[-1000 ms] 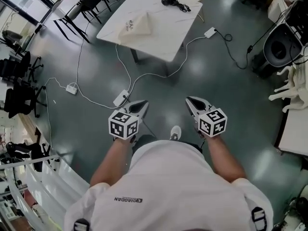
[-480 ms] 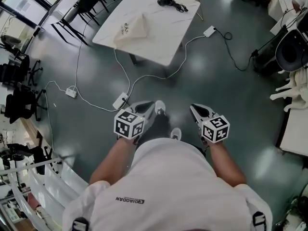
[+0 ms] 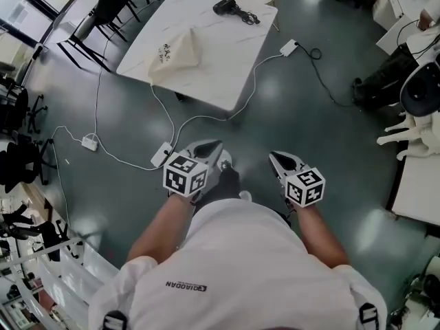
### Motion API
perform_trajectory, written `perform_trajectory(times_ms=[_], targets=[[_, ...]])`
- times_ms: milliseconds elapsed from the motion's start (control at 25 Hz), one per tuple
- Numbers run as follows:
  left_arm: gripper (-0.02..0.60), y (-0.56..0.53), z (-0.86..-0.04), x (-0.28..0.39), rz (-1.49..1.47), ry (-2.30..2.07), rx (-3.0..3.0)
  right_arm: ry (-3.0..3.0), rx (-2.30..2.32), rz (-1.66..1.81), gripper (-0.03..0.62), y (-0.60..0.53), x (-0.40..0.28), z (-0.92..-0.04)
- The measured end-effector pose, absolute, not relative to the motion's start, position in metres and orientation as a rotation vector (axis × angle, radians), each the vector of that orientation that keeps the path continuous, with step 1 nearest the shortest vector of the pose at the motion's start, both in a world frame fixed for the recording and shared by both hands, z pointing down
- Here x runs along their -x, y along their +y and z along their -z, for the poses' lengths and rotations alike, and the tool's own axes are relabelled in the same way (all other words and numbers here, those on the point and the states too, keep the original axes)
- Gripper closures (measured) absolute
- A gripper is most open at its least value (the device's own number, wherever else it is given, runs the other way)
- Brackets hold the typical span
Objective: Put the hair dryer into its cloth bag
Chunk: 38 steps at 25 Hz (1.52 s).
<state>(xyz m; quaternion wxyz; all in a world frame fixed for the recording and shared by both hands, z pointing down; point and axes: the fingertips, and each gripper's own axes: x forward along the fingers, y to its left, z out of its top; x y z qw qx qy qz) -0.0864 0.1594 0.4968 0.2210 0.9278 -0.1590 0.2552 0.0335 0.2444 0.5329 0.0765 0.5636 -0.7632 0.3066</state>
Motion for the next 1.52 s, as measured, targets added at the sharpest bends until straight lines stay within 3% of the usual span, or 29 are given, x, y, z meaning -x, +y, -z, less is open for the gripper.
perform_trajectory(times_ms=[760, 1520], targets=[[0.552, -0.082, -0.492, 0.068, -0.627, -0.463, -2.600, -2.271, -1.681, -0.821, 0.572, 0.003, -0.049, -0.508], [0.552, -0.172, -0.509, 0.073, -0.588, -0.543, -2.562, -2.239, -1.607, -0.732, 0.572, -0.101, -0.073, -0.501]])
